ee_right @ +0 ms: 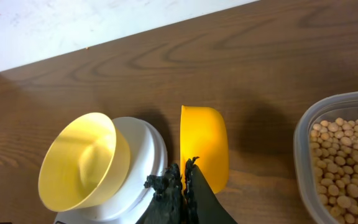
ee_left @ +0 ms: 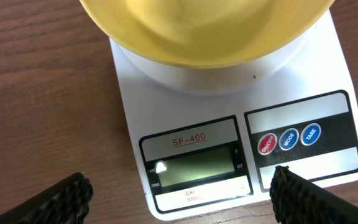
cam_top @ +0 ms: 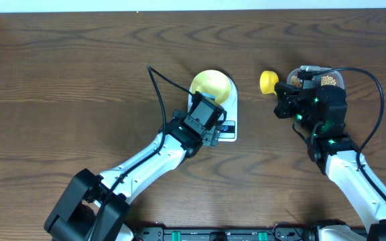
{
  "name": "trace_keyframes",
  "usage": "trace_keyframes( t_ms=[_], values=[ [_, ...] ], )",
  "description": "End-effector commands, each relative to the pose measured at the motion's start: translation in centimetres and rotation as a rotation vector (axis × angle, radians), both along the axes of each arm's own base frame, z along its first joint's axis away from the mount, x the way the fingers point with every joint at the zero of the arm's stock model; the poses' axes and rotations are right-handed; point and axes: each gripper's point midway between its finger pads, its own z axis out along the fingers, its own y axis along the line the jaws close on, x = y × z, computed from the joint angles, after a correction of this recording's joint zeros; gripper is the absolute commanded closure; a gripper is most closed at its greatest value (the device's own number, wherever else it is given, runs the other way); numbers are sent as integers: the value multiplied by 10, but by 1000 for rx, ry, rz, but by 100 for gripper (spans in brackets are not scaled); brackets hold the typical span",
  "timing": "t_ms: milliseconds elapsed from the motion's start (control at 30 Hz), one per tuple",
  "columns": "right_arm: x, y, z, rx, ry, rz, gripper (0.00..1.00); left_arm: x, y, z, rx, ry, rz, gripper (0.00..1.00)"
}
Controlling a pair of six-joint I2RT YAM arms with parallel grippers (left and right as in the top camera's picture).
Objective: Scoop item into bowl and weigh 50g on scale
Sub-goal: 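Pull the left gripper back from the scale toward the left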
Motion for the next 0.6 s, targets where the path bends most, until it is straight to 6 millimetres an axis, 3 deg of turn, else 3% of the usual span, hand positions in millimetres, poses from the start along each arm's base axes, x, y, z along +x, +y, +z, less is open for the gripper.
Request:
trace_keyframes(
  t_ms=[0, 200, 433, 567],
  values=[
    [3, -2, 5, -22, -21, 9, 99, 2, 5, 5, 1, -22, 19, 6],
    [5, -9, 5, -64, -40, 11, 99, 17, 9, 42, -86, -118, 65, 6],
    [7, -16, 6, -68, -45, -6, 99, 13, 23, 89, -147, -201, 86, 7],
    [8, -19, 7, -69, -50, -13, 99, 16, 35, 100, -162, -226, 117, 6]
  ],
)
